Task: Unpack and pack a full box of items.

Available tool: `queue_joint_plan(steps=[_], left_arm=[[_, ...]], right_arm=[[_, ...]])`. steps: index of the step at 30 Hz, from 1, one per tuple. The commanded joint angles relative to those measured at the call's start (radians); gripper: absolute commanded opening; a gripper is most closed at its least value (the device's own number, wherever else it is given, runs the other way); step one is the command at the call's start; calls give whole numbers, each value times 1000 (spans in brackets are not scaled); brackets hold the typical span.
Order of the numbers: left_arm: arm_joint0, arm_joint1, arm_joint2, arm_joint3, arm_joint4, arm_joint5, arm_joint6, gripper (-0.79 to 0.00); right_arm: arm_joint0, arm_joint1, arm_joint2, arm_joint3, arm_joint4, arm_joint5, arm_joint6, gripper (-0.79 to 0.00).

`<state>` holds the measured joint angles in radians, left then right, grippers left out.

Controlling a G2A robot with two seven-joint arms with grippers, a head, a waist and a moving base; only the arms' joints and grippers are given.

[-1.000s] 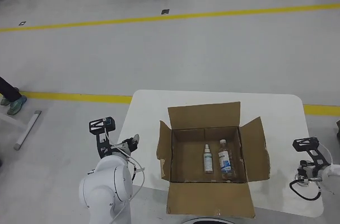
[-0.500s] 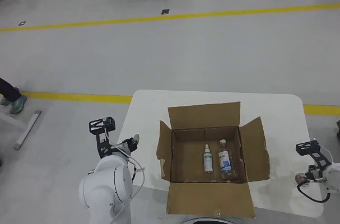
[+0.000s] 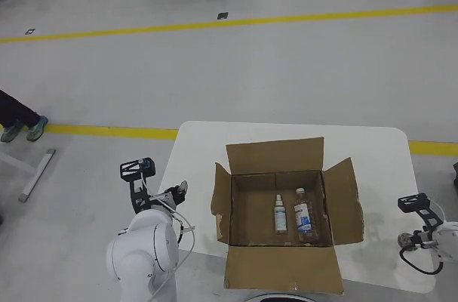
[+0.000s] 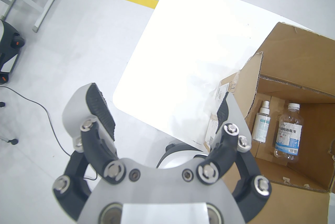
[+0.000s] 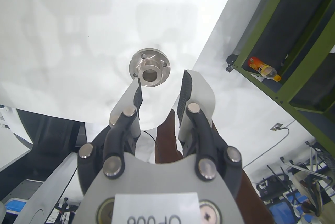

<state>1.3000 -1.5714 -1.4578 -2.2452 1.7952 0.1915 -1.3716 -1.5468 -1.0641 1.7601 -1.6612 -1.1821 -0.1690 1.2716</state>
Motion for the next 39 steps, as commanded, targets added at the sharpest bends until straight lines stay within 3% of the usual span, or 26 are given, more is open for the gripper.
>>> queue_joint_plan(steps=[1, 30, 39], left_arm=[[0, 0, 0, 0, 0, 0, 0, 0], [0, 0, 0, 0, 0, 0, 0, 0], [0, 0, 0, 0, 0, 0, 0, 0]], right_arm=[[5, 0, -11, 9, -1, 1, -2, -413], [59, 3, -84, 120, -12, 31, -17, -465], [80, 4, -107, 148, -17, 37, -16, -517]])
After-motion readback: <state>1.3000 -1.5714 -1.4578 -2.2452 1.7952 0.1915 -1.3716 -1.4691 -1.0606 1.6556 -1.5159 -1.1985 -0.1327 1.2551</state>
